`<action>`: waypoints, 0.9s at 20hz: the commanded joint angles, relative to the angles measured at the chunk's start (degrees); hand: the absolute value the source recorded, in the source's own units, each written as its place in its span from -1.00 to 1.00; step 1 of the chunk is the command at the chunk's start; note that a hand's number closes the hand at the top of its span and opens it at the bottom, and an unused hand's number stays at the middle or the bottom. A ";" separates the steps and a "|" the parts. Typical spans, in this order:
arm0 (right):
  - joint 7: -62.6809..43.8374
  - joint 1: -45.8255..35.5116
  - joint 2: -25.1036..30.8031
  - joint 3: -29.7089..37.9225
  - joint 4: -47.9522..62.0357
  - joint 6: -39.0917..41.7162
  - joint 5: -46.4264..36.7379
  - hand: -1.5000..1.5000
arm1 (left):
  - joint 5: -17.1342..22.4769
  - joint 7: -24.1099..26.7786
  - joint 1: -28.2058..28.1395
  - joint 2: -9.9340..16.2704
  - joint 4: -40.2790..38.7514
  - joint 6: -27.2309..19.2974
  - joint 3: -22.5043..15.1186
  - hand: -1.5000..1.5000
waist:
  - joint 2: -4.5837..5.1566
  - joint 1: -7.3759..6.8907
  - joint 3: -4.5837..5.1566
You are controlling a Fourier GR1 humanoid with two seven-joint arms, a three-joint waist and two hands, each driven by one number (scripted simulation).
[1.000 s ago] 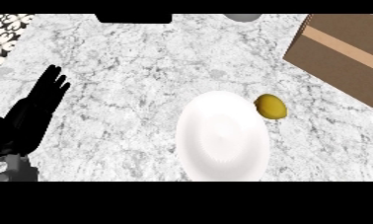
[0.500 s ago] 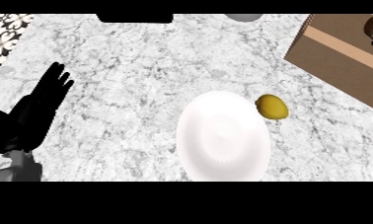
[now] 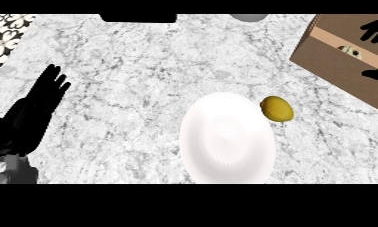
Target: Pick the cupcake from the plate and place it in the cardboard box
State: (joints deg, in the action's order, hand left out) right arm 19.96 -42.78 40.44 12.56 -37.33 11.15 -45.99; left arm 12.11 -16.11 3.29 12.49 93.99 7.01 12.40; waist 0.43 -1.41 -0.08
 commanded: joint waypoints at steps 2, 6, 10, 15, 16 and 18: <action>7.45 -3.09 0.58 2.56 7.43 0.13 2.33 -1.00 | 1.23 -3.27 -0.56 0.29 3.10 -0.14 0.36 0.00 | -0.13 0.08 0.01; 7.87 -3.65 -2.37 11.14 7.93 -1.76 11.20 -1.00 | -0.35 -0.90 -1.94 -1.86 3.48 -0.78 -1.45 0.00 | -0.35 0.43 -0.04; 6.40 -5.14 0.03 18.79 11.07 0.99 18.52 -1.00 | 1.55 0.32 -3.29 0.53 0.64 2.01 1.24 0.00 | -0.21 0.47 0.01; 6.21 -6.52 5.62 23.70 16.51 5.14 23.17 -1.00 | 0.01 -0.76 0.28 -0.80 0.29 -0.02 -0.47 0.00 | 0.10 0.35 -0.03; 7.59 -5.03 6.57 24.23 17.94 4.54 23.31 -1.00 | 0.23 0.41 -0.58 -0.70 0.02 0.45 0.15 0.00 | 0.16 0.16 -0.04; 7.07 -5.40 11.81 24.95 20.09 8.78 23.85 -1.00 | -0.01 -0.51 -0.89 -0.39 1.01 0.39 -0.05 0.00 | 0.22 -0.10 -0.07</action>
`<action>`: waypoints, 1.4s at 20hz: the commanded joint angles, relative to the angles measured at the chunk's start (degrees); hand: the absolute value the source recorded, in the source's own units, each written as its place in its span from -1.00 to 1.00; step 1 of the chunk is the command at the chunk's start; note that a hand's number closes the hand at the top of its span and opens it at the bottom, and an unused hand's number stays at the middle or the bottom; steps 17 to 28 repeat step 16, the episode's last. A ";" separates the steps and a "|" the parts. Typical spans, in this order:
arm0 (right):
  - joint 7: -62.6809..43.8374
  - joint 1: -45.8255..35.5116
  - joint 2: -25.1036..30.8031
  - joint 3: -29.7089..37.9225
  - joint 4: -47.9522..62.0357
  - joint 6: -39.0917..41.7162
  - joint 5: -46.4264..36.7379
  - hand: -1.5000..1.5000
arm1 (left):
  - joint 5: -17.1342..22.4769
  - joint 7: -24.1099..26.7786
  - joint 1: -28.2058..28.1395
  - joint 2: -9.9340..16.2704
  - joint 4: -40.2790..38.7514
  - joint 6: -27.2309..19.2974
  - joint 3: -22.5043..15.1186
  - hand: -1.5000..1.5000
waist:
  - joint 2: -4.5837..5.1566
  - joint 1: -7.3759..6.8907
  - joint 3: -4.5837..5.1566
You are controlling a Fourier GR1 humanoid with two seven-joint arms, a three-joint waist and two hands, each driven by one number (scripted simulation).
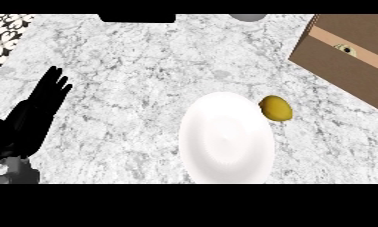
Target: Pick the cupcake from the plate and place it in the cardboard box
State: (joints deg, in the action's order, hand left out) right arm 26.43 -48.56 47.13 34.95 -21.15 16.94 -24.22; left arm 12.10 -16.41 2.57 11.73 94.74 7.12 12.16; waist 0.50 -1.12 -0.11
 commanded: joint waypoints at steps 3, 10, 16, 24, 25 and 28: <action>1.94 1.87 8.66 5.09 7.28 6.26 4.17 -1.00 | 0.09 1.13 -0.62 0.58 0.04 1.56 -0.04 0.00 | 0.48 -0.88 -0.15; 5.70 3.64 14.51 4.88 9.20 14.35 4.39 -1.00 | -2.00 -0.36 0.42 -1.89 1.41 -1.08 -2.63 0.00 | 0.60 -1.36 -0.23; 8.15 4.93 14.08 4.16 9.46 11.96 3.55 -1.00 | -1.30 1.98 1.52 -0.38 -2.48 0.90 -1.08 0.00 | 0.86 -1.80 -0.26; 8.15 4.93 14.08 4.16 9.46 11.96 3.55 -1.00 | -1.30 1.98 1.52 -0.38 -2.48 0.90 -1.08 0.00 | 0.86 -1.80 -0.26; 8.15 4.93 14.08 4.16 9.46 11.96 3.55 -1.00 | -1.30 1.98 1.52 -0.38 -2.48 0.90 -1.08 0.00 | 0.86 -1.80 -0.26; 8.15 4.93 14.08 4.16 9.46 11.96 3.55 -1.00 | -1.30 1.98 1.52 -0.38 -2.48 0.90 -1.08 0.00 | 0.86 -1.80 -0.26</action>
